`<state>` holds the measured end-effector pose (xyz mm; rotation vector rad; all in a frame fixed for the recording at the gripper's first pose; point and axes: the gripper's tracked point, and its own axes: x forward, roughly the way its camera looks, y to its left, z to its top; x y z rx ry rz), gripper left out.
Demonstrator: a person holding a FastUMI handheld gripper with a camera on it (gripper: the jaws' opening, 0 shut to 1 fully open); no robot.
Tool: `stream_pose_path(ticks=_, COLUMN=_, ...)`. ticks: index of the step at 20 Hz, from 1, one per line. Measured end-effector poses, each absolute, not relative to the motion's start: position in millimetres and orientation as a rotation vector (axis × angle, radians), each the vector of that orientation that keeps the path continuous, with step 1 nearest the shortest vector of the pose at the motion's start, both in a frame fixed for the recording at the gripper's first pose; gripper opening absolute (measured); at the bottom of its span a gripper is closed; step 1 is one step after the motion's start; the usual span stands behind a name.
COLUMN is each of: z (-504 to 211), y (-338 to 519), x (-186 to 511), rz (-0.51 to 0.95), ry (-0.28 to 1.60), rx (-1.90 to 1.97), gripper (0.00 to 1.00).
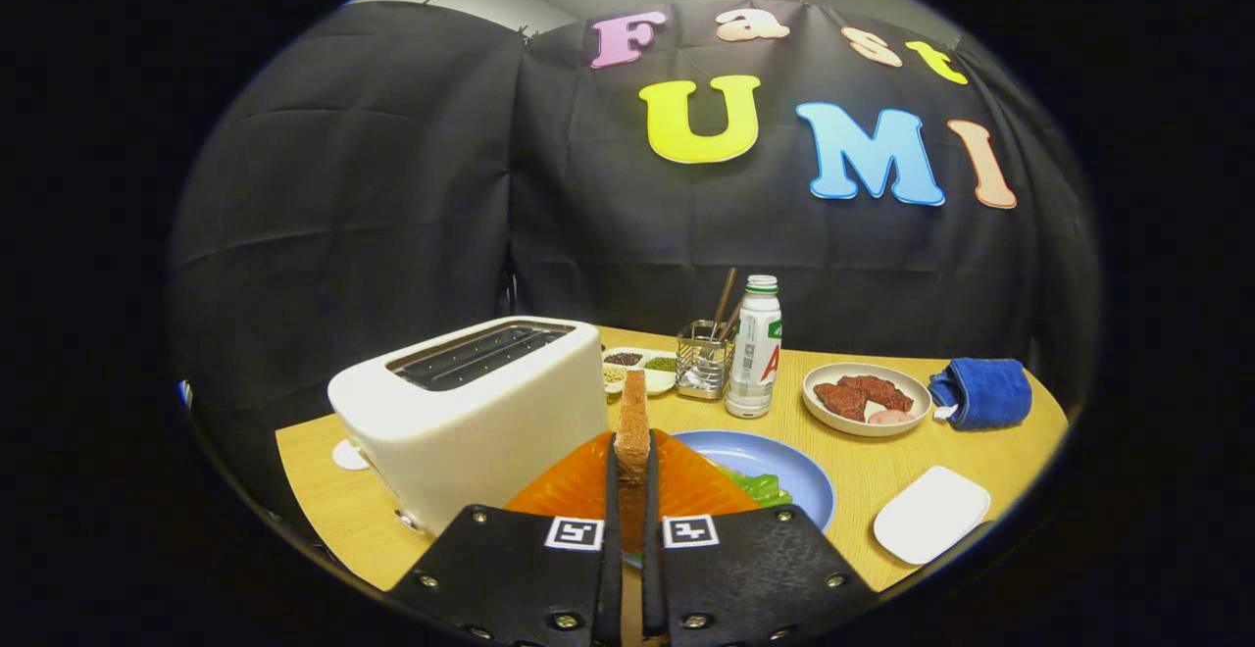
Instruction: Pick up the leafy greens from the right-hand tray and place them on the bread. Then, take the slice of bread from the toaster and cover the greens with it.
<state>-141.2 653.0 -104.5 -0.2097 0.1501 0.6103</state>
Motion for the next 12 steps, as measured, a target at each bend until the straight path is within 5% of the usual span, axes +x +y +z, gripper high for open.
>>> stream_pose_path(ticks=12, z=-122, y=622, x=-109, rz=0.544, ry=0.211, rx=-0.284, gripper=0.37)
